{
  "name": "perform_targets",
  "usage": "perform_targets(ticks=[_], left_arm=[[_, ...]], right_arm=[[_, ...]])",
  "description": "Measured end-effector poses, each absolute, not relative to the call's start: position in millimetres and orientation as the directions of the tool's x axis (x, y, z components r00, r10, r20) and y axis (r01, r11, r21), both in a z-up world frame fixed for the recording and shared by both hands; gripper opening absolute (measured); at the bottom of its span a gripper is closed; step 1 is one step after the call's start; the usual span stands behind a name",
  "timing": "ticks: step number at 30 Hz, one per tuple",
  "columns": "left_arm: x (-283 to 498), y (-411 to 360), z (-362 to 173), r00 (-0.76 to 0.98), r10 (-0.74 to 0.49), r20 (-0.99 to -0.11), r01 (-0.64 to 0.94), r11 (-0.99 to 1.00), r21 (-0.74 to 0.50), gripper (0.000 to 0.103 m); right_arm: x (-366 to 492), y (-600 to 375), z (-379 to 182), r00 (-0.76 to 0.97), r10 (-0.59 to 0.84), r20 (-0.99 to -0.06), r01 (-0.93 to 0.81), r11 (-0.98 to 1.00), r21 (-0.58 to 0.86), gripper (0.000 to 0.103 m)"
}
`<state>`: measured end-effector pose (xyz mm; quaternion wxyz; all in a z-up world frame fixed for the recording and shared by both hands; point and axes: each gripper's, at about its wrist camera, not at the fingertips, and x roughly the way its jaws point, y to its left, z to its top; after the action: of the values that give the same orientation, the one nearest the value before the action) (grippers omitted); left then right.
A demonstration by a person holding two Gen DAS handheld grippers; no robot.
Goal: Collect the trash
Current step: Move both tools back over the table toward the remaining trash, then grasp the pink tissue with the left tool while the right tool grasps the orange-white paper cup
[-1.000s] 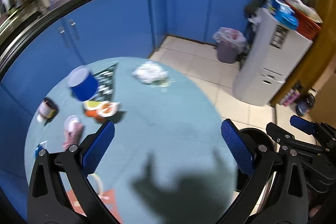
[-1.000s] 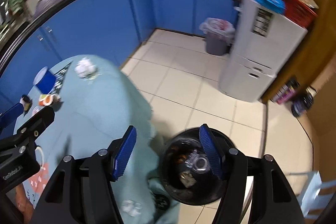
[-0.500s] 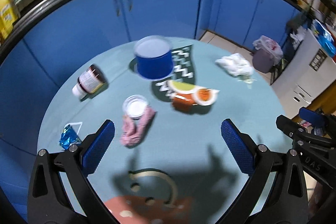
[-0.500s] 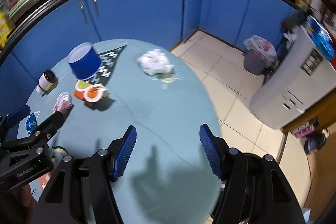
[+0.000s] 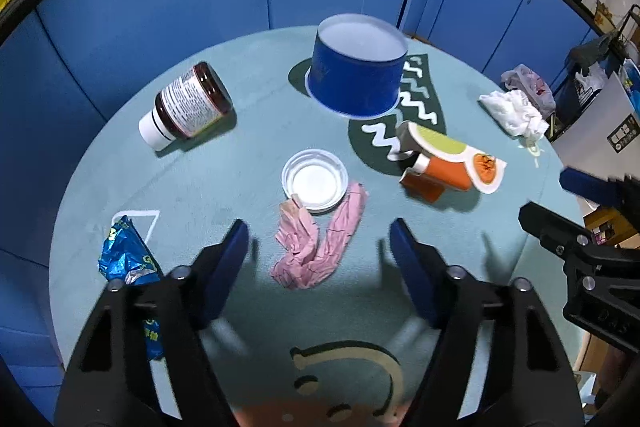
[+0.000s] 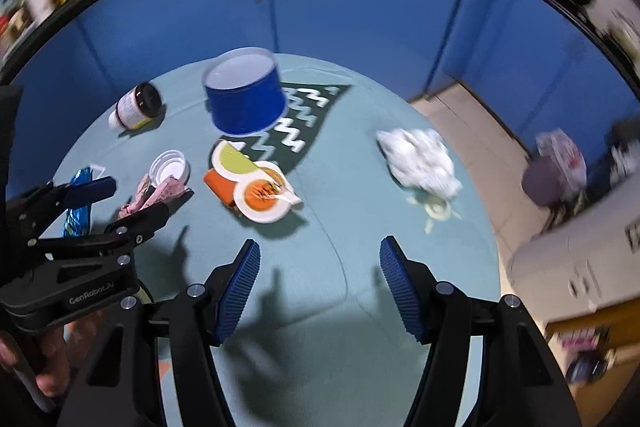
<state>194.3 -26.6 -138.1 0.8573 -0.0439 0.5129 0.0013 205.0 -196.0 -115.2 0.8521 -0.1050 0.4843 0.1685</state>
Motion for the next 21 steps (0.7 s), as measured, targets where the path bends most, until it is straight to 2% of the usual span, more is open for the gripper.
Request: perform_targets(ticks=[2,8,21], left_arm=[[196.8,-25.9,-141.8,0.461,-0.045,-0.886,-0.047,0.996,-0.075,0.054],[201.9,-20.3,-149.8,0.441,-0.04,-0.897,-0.059,0.996,-0.074,0.039],[207.5,-11.2,-151.4,0.447,-0.016,-0.895,-0.098,0.993,-0.067,0.031]], right_arm=[[210.0,-188.2,-115.5,0.473,0.208,-0.856,-0.441,0.897,-0.026,0.061],[221.5,-173.6,-119.6,0.447,0.262,-0.855,-0.55,0.835,-0.032,0.061],[231.9,-155.8,-136.1,0.424,0.283,-0.86,-0.613,0.789,-0.042,0.061]])
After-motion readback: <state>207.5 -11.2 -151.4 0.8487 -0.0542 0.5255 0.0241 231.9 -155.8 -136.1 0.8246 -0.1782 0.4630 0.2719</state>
